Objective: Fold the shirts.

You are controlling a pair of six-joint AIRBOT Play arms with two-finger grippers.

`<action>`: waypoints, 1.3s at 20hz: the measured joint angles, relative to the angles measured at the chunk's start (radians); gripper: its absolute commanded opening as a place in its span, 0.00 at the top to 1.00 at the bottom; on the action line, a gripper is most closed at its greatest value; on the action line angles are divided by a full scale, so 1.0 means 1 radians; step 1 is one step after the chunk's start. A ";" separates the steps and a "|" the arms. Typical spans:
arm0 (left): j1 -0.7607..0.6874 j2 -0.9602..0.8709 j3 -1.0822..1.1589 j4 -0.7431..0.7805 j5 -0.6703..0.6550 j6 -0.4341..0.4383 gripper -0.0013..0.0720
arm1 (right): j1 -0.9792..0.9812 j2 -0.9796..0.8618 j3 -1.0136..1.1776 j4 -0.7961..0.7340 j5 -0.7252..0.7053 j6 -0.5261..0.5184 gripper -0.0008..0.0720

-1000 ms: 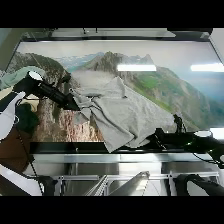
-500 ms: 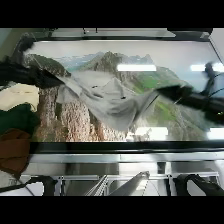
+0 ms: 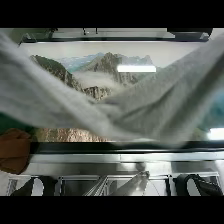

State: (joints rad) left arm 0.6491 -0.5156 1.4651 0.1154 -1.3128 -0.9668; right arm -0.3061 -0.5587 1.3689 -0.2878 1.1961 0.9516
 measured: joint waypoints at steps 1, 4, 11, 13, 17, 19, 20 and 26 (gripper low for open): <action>0.078 0.043 -0.013 0.023 0.032 0.000 0.95 | -0.001 -0.002 0.002 -0.015 -0.005 0.019 0.97; 0.235 0.066 -0.119 -0.006 0.072 0.012 0.95 | -0.002 -0.066 -0.066 -0.042 -0.016 0.069 0.97; -0.064 -0.337 -0.440 0.048 0.090 0.157 0.92 | 0.143 -0.454 -0.410 -0.048 -0.109 0.098 0.97; -0.255 -0.557 -0.453 0.084 0.210 0.258 0.24 | 0.192 -0.589 -0.462 -0.048 -0.197 0.084 0.96; -0.481 -0.973 -0.255 0.187 0.330 0.331 0.01 | 0.165 -0.807 -0.484 -0.017 -0.384 0.072 0.44; -0.497 -1.103 -0.095 0.269 0.279 0.264 0.01 | 0.091 -0.861 -0.455 -0.009 -0.417 0.069 0.44; -0.488 -1.142 -0.019 0.315 0.229 0.214 0.01 | 0.048 -0.876 -0.433 -0.008 -0.409 0.061 0.44; -0.332 -1.165 0.155 0.644 -0.093 -0.108 0.01 | -0.130 -0.935 -0.333 -0.192 -0.241 -0.004 0.60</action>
State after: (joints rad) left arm 0.3168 -1.6806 1.6199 0.7593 -1.4063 -1.0752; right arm -0.4366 -1.4937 1.0363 -0.4793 0.9554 0.9478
